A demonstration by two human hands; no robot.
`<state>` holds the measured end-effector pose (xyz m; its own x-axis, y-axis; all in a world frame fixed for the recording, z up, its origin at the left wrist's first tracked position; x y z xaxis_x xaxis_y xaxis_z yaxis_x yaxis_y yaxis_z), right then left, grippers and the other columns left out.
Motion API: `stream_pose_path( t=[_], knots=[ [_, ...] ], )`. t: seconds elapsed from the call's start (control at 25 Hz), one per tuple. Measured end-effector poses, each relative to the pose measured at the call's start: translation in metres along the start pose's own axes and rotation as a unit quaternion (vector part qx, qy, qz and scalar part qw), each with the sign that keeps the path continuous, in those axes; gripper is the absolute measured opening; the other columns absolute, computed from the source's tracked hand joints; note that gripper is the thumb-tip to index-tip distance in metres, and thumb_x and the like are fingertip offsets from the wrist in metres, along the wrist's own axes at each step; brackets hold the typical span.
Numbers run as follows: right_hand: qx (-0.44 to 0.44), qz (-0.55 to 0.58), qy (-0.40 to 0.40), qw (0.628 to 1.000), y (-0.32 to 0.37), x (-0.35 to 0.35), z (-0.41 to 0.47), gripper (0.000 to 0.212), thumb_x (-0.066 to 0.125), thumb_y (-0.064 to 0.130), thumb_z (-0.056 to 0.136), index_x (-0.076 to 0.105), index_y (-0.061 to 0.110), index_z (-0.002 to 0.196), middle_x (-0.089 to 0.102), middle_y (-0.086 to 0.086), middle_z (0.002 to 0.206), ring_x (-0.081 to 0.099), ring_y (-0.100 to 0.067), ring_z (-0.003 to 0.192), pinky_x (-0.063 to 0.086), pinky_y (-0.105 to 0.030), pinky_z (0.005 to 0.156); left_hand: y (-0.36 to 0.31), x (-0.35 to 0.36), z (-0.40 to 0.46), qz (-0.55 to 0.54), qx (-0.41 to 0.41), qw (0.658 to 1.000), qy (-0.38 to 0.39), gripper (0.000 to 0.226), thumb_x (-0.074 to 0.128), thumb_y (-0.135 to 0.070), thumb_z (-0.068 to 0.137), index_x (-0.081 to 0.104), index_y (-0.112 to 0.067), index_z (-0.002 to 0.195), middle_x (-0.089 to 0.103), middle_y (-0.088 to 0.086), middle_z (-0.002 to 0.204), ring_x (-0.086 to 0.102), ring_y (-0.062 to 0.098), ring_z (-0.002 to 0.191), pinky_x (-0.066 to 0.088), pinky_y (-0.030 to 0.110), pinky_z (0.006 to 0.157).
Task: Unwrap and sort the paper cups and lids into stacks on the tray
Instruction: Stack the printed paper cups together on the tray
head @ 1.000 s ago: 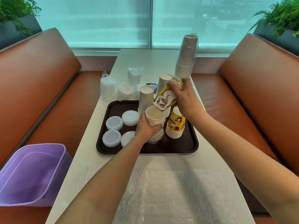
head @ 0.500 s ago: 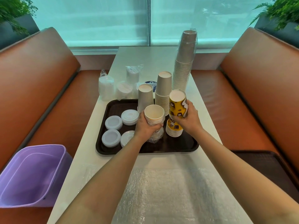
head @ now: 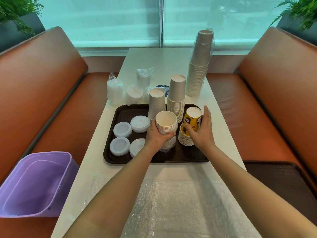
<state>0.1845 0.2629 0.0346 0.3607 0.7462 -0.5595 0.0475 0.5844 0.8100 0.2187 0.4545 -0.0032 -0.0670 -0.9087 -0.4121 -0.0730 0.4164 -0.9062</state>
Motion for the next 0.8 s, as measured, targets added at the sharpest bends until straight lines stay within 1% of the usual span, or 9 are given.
stream_pose_path(
  t=[0.12, 0.2, 0.24, 0.32, 0.36, 0.48, 0.56, 0.64, 0.8],
  knots=[
    [-0.247, -0.093, -0.085, 0.961, 0.075, -0.013, -0.01, 0.051, 0.065, 0.024, 0.081, 0.051, 0.009, 0.128, 0.047, -0.018, 0.134, 0.044, -0.033, 0.124, 0.042, -0.042, 0.102, 0.001, 0.001, 0.0, -0.006, -0.009, 1.0, -0.002, 0.093, 0.086, -0.028, 0.063, 0.033, -0.016, 0.138, 0.049, 0.005, 0.135, 0.045, 0.021, 0.126, 0.037, 0.033, 0.103],
    [-0.406, -0.141, -0.034, 0.903, 0.118, 0.004, -0.024, 0.03, 0.065, 0.018, 0.08, 0.063, 0.005, 0.107, 0.061, -0.018, 0.11, 0.06, -0.035, 0.101, 0.055, -0.043, 0.081, 0.001, 0.005, -0.003, -0.086, -0.035, 0.995, 0.022, 0.095, 0.089, -0.026, 0.055, 0.039, -0.011, 0.134, 0.054, 0.009, 0.127, 0.051, 0.022, 0.118, 0.042, 0.035, 0.1],
    [-0.433, -0.181, 0.035, 0.883, 0.13, 0.021, -0.029, 0.027, 0.067, 0.014, 0.08, 0.065, 0.005, 0.105, 0.063, -0.017, 0.108, 0.062, -0.034, 0.097, 0.056, -0.042, 0.077, 0.003, 0.007, -0.005, -0.095, -0.034, 0.994, 0.032, 0.093, 0.089, -0.024, 0.055, 0.041, -0.008, 0.133, 0.056, 0.011, 0.124, 0.053, 0.019, 0.112, 0.043, 0.036, 0.099],
    [-0.388, -0.287, 0.185, 0.856, 0.132, 0.052, -0.031, 0.031, 0.062, 0.016, 0.088, 0.06, 0.008, 0.119, 0.06, -0.011, 0.12, 0.058, -0.029, 0.109, 0.05, -0.038, 0.086, 0.002, 0.004, -0.011, -0.021, -0.013, 0.999, 0.023, 0.076, 0.083, -0.011, 0.066, 0.043, -0.005, 0.131, 0.057, 0.013, 0.123, 0.053, 0.016, 0.103, 0.045, 0.033, 0.096],
    [-0.344, -0.333, 0.222, 0.849, 0.124, 0.062, -0.027, 0.032, 0.055, 0.017, 0.093, 0.056, 0.011, 0.124, 0.058, -0.009, 0.124, 0.056, -0.027, 0.113, 0.047, -0.035, 0.088, 0.002, 0.001, -0.014, 0.013, -0.001, 1.0, 0.012, 0.071, 0.08, -0.006, 0.07, 0.042, -0.003, 0.131, 0.056, 0.015, 0.124, 0.054, 0.018, 0.103, 0.045, 0.03, 0.095],
    [-0.252, -0.388, 0.243, 0.853, 0.111, 0.066, -0.019, 0.029, 0.043, 0.015, 0.098, 0.056, 0.01, 0.123, 0.06, -0.014, 0.118, 0.059, -0.031, 0.106, 0.045, -0.036, 0.08, -0.006, -0.001, -0.015, 0.006, 0.015, 1.0, 0.01, 0.089, 0.081, -0.006, 0.069, 0.029, -0.007, 0.141, 0.048, 0.015, 0.135, 0.05, 0.026, 0.121, 0.041, 0.032, 0.1],
    [-0.244, -0.41, 0.231, 0.848, 0.112, 0.067, -0.02, 0.033, 0.047, 0.011, 0.097, 0.052, 0.009, 0.129, 0.057, -0.014, 0.126, 0.056, -0.03, 0.113, 0.045, -0.038, 0.091, -0.014, -0.002, -0.011, -0.008, 0.027, 1.0, 0.008, 0.102, 0.082, -0.007, 0.067, 0.018, -0.017, 0.147, 0.041, 0.012, 0.142, 0.044, 0.024, 0.127, 0.039, 0.036, 0.104],
    [-0.24, -0.4, 0.224, 0.855, 0.113, 0.065, -0.021, 0.038, 0.051, 0.007, 0.095, 0.049, 0.011, 0.132, 0.056, -0.011, 0.13, 0.056, -0.027, 0.116, 0.044, -0.035, 0.097, -0.015, -0.004, -0.007, 0.001, 0.026, 1.0, -0.005, 0.093, 0.077, -0.002, 0.07, 0.023, -0.015, 0.144, 0.046, 0.016, 0.137, 0.048, 0.028, 0.123, 0.042, 0.039, 0.102],
    [-0.26, -0.395, 0.243, 0.847, 0.115, 0.062, -0.024, 0.04, 0.053, 0.003, 0.092, 0.047, 0.011, 0.131, 0.059, -0.01, 0.127, 0.06, -0.026, 0.11, 0.048, -0.033, 0.088, -0.012, -0.002, -0.002, 0.073, 0.045, 0.996, -0.006, 0.07, 0.07, 0.002, 0.076, 0.034, -0.001, 0.136, 0.052, 0.023, 0.125, 0.053, 0.035, 0.114, 0.045, 0.039, 0.095]
  ],
)
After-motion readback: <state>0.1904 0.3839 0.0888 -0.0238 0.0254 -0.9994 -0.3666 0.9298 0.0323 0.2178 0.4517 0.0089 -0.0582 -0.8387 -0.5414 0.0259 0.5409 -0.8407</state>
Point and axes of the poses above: each hand's wrist, its own z-axis towards the middle knuckle, its own x-axis out of the palm, y = z × x, the point moved 8 cm from there along z, towards the middle knuckle
